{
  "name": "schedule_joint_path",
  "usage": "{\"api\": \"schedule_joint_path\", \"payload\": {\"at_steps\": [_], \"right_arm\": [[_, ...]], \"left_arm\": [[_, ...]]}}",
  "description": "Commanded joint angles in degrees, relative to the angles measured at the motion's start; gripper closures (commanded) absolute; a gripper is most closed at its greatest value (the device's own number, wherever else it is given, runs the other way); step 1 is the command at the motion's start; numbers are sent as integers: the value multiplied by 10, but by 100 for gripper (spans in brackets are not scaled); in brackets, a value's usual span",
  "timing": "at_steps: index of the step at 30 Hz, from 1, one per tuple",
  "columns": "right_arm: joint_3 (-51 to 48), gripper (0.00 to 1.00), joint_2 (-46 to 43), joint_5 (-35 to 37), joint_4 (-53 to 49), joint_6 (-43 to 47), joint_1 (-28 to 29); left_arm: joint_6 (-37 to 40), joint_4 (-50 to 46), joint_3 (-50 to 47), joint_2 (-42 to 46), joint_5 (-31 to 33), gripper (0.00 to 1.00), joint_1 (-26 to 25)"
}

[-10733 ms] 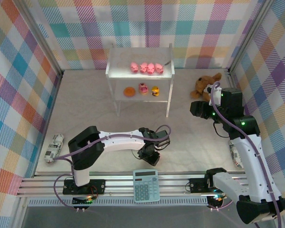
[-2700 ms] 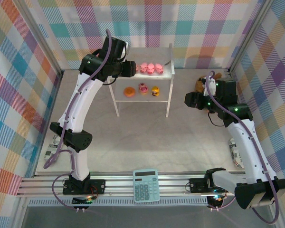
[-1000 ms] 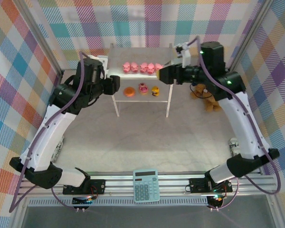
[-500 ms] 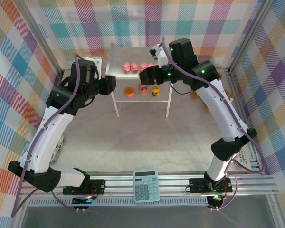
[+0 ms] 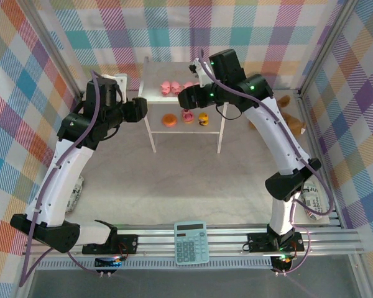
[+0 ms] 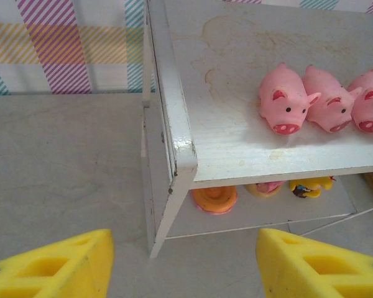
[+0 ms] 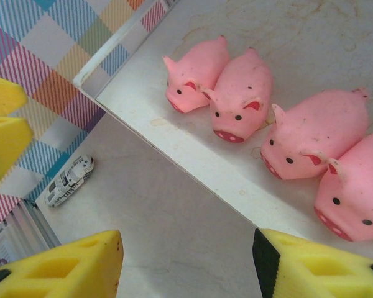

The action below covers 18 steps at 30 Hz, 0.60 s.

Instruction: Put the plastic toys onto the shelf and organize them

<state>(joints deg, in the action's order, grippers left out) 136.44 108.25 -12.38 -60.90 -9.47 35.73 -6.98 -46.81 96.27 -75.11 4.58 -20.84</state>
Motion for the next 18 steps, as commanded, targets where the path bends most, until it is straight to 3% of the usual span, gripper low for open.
{"api": "schedule_joint_path", "payload": {"at_steps": [1, 18], "right_arm": [[26, 41, 6, 15, -14, 11, 6], [63, 41, 45, 62, -29, 16, 8]], "left_arm": [[7, 21, -11, 17, -20, 38, 13], [10, 33, -24, 17, -43, 38, 36]]}}
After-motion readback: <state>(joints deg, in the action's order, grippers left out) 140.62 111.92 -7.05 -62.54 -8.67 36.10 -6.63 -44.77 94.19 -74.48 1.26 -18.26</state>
